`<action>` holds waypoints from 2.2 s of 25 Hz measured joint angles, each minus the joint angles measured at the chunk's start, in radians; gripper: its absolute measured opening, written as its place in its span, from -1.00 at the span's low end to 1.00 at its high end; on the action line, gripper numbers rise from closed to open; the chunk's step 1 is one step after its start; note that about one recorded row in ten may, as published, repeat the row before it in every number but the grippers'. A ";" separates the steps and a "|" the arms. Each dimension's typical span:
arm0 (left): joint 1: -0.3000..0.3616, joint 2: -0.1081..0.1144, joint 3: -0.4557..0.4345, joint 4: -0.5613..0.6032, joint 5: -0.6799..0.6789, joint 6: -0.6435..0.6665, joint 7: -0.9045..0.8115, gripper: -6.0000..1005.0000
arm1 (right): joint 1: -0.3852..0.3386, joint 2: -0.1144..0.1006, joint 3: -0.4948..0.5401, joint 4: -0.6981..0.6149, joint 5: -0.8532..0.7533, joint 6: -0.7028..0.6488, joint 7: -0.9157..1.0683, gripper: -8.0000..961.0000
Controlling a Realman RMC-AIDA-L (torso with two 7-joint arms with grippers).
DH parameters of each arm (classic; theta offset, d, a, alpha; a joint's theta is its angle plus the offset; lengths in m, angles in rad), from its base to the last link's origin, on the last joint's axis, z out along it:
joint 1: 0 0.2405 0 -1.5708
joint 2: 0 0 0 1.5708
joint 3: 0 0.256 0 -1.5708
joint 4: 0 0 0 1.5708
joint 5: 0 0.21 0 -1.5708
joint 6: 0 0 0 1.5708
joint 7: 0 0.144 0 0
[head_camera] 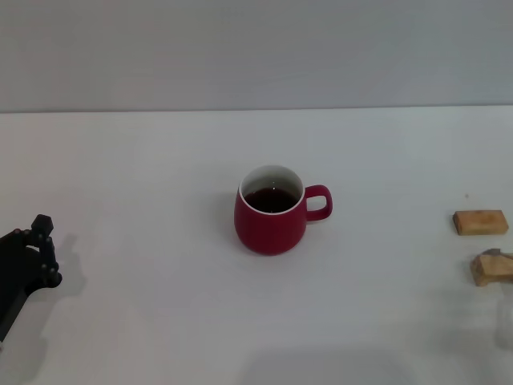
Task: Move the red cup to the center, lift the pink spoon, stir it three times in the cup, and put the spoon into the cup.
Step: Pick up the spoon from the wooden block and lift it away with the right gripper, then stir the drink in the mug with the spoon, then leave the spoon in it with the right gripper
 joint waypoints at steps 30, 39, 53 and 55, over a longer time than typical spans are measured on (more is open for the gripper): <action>0.000 0.000 0.000 0.000 0.000 0.026 0.000 -0.99 | 0.106 -0.011 -0.012 0.016 -0.024 -0.192 0.008 -0.90; 0.001 -0.003 0.005 0.000 0.000 0.029 0.000 -0.99 | 0.223 -0.020 -0.022 0.039 -0.043 -0.190 0.009 -0.91; 0.000 -0.003 0.009 0.000 0.000 0.029 0.000 -0.99 | 0.359 -0.012 -0.024 0.031 -0.066 -0.167 0.035 -0.91; -0.001 -0.003 0.009 0.000 0.000 0.029 0.000 -0.99 | 0.382 -0.010 -0.025 0.031 -0.069 -0.158 0.035 -0.91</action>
